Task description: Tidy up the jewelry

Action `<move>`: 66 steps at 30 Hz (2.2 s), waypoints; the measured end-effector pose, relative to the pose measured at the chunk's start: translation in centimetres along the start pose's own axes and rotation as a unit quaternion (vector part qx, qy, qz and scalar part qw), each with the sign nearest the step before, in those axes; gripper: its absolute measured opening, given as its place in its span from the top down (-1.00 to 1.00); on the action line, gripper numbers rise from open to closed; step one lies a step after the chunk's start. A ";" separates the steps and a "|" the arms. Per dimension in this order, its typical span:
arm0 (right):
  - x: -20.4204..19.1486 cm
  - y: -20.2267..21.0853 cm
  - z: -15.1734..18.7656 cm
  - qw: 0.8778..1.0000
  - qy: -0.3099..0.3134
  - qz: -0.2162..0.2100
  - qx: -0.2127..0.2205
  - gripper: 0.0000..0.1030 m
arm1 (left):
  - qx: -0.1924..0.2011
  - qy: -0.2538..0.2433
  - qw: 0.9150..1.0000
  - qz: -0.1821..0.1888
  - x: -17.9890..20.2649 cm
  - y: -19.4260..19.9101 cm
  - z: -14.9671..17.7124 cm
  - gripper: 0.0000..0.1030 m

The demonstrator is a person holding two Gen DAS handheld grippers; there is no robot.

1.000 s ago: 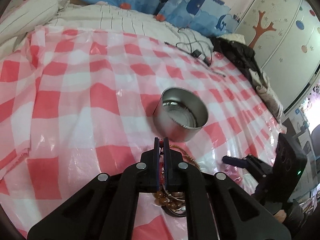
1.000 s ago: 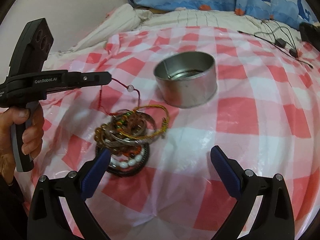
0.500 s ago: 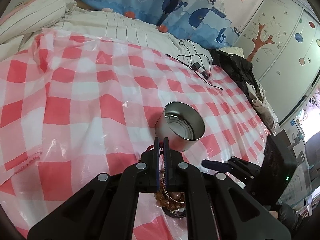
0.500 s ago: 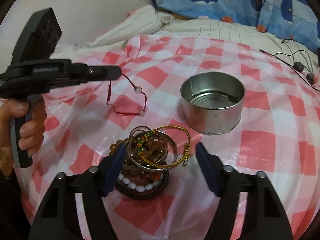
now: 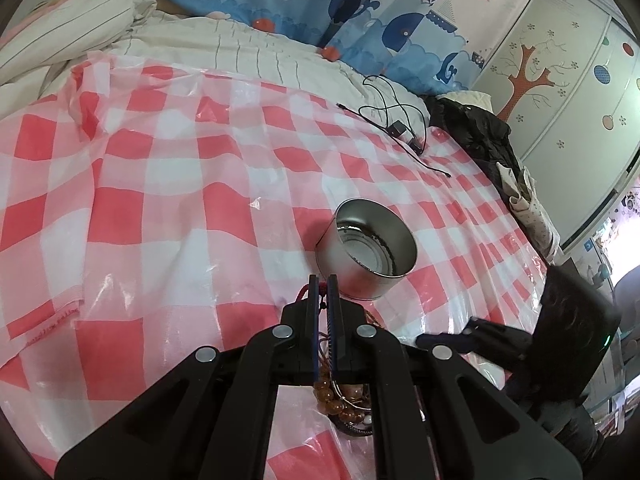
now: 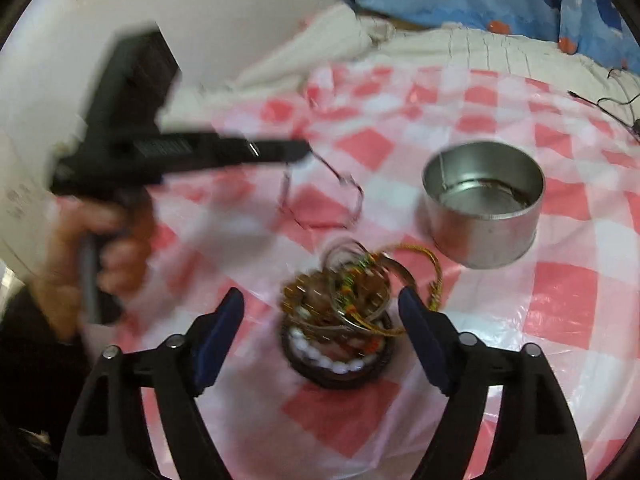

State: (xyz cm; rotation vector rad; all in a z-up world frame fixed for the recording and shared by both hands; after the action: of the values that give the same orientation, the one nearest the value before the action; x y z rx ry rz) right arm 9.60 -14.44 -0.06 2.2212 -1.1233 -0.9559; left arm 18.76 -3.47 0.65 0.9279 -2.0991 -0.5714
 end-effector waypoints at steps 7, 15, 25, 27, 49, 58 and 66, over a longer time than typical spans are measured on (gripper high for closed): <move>6.3 -2.8 0.3 0.984 -0.032 0.170 -0.035 0.05 | -0.007 -0.001 1.000 0.002 0.1 -0.5 0.3 0.94; 4.7 -5.8 1.2 0.966 0.086 0.227 -0.086 0.70 | -0.016 -0.004 1.000 0.001 0.4 -1.0 0.8 0.94; 7.2 0.3 2.1 0.991 -0.129 0.016 -0.034 0.84 | -0.017 -0.004 1.000 0.000 0.4 -1.1 0.8 0.94; 7.5 0.4 1.9 0.991 -0.124 0.039 -0.029 0.84 | -0.018 -0.004 1.000 0.000 0.3 -1.2 0.8 0.94; 8.8 6.5 -5.7 0.982 -0.151 0.026 0.109 0.84 | 0.013 -0.023 0.997 0.077 5.6 -0.5 -3.2 0.94; 11.3 4.7 -8.3 0.984 -0.118 0.086 0.101 0.84 | 0.001 -0.021 0.996 0.090 8.3 -5.6 -6.4 0.93; 12.9 -0.1 -7.5 0.985 -0.104 0.126 0.053 0.29 | -0.052 0.000 0.998 0.018 4.0 -8.2 -4.0 0.54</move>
State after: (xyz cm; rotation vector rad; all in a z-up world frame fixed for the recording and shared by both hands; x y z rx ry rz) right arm 20.75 -24.33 -0.06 2.0293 -1.5414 -1.0562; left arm 23.60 -12.12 -0.35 0.8305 -2.0597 -0.6558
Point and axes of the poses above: each gripper's, at about its wrist camera, not at the fingertips, and y roughly against the way its jaws point, x to its right, z to its underside, the point moved 8 cm from there along -y, roughly the way its jaws point, and after that the axes turned 1 degree about z, right-handed, at the moved point
